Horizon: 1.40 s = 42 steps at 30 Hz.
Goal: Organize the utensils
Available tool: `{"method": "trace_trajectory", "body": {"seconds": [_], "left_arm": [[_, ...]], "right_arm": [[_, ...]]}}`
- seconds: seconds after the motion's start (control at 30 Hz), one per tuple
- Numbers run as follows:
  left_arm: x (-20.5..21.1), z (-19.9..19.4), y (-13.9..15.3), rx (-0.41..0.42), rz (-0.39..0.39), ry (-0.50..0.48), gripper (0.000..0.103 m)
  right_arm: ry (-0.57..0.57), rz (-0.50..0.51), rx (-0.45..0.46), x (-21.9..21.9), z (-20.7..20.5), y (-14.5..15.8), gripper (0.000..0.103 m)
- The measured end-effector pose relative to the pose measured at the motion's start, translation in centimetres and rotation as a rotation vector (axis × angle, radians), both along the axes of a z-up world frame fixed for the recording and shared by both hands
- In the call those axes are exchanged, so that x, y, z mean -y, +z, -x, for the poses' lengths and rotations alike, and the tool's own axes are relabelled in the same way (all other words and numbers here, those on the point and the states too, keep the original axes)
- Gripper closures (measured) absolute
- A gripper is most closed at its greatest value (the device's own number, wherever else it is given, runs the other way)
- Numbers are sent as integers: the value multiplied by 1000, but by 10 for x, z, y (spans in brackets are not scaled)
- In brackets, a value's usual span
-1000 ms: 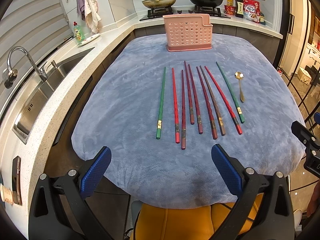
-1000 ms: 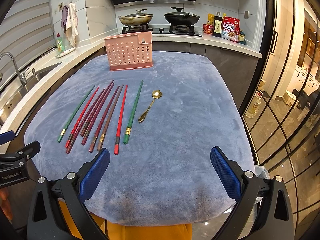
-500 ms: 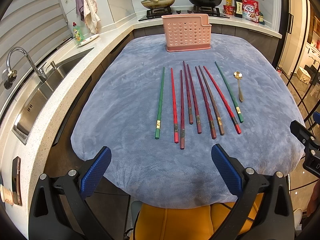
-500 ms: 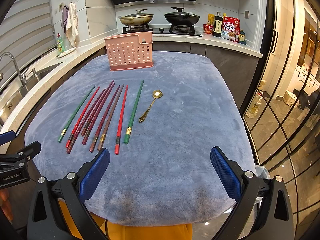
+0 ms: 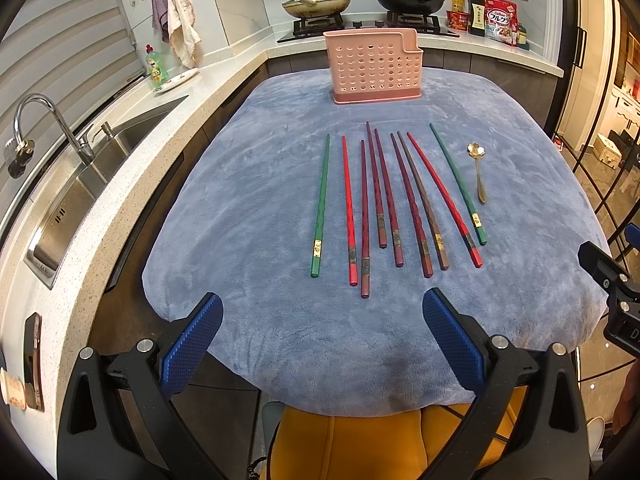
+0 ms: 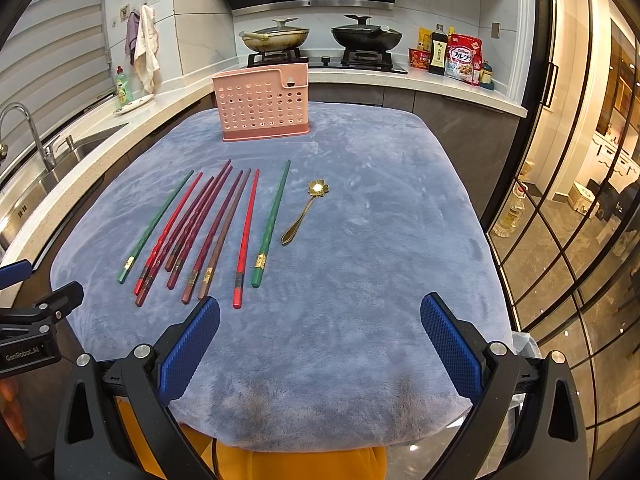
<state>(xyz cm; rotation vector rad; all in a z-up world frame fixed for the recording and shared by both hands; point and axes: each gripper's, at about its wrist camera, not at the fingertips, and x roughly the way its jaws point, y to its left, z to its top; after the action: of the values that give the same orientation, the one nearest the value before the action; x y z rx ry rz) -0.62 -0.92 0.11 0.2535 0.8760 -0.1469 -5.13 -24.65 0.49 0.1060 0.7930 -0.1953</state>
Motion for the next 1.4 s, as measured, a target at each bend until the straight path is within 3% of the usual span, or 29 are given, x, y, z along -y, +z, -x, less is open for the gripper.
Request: {"method": "trace_trajectory", "body": {"seconds": [1.4], "left_arm": [[-1,-2,3,-3,8,3,8]], "right_arm": [[1,-2,1,-2,0,4,7]]}}
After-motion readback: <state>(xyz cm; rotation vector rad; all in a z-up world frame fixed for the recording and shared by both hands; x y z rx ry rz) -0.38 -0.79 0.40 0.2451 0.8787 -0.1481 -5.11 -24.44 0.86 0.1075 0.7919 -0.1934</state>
